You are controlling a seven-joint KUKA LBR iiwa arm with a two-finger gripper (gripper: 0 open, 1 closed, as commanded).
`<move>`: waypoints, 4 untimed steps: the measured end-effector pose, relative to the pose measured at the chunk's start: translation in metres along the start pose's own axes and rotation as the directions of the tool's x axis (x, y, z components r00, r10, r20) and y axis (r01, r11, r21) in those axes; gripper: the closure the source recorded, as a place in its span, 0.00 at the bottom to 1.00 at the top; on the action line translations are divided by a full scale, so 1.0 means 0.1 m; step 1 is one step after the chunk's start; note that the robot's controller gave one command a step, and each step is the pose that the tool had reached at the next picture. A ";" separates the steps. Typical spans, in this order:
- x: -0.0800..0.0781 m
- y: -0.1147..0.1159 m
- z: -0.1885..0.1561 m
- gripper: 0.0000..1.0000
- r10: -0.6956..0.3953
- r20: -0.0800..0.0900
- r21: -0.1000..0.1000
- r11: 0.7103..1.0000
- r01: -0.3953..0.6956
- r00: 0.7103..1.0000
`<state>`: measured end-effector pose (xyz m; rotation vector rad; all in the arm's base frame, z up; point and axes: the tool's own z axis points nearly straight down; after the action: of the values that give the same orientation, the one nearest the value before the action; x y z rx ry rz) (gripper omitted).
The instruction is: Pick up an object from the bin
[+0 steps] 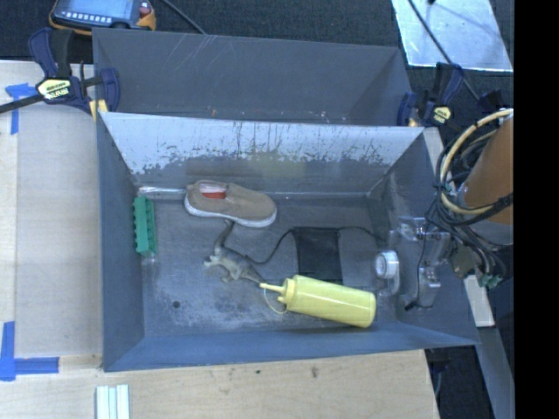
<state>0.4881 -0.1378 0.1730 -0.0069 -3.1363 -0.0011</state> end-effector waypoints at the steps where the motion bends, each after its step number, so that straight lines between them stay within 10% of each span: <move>1: -0.02 0.01 -0.05 0.00 -0.004 0.008 0.002 1.000 0.004 1.000; 4: -0.23 1.11 0.91 0.00 -0.023 0.001 0.013 1.000 0.023 1.000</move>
Offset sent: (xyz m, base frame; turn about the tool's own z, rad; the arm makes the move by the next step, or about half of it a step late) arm 0.0122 0.0712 -0.0871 0.0607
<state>0.5116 -0.0272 0.0816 0.0297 -3.1370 0.0191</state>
